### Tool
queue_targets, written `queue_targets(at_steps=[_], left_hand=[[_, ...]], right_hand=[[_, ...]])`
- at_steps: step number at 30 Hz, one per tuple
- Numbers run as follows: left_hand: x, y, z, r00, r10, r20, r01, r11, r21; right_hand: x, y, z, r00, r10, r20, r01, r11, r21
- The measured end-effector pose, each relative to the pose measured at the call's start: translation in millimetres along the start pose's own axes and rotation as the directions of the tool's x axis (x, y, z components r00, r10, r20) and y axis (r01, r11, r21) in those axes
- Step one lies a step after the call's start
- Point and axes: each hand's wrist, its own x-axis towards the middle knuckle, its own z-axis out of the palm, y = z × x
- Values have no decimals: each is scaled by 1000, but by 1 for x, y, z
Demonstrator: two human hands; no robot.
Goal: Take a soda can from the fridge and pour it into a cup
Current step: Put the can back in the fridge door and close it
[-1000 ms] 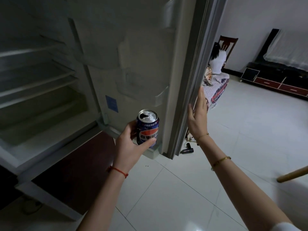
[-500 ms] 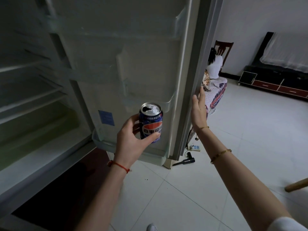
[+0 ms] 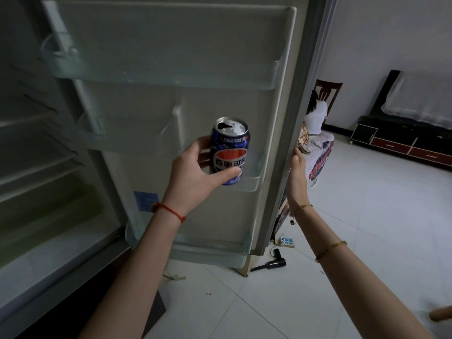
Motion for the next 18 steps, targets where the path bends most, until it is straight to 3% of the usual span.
queue_targets(at_steps=[8,18], left_hand=[[59,-37,17,998,-54,15,53,997,64],[84,-58,22,974,-152,168,104,958,269]], right_hand=[[31,19,3,1000,-23,13,22,998,55],[51,35,14,1000,-3,-16,5,997,80]])
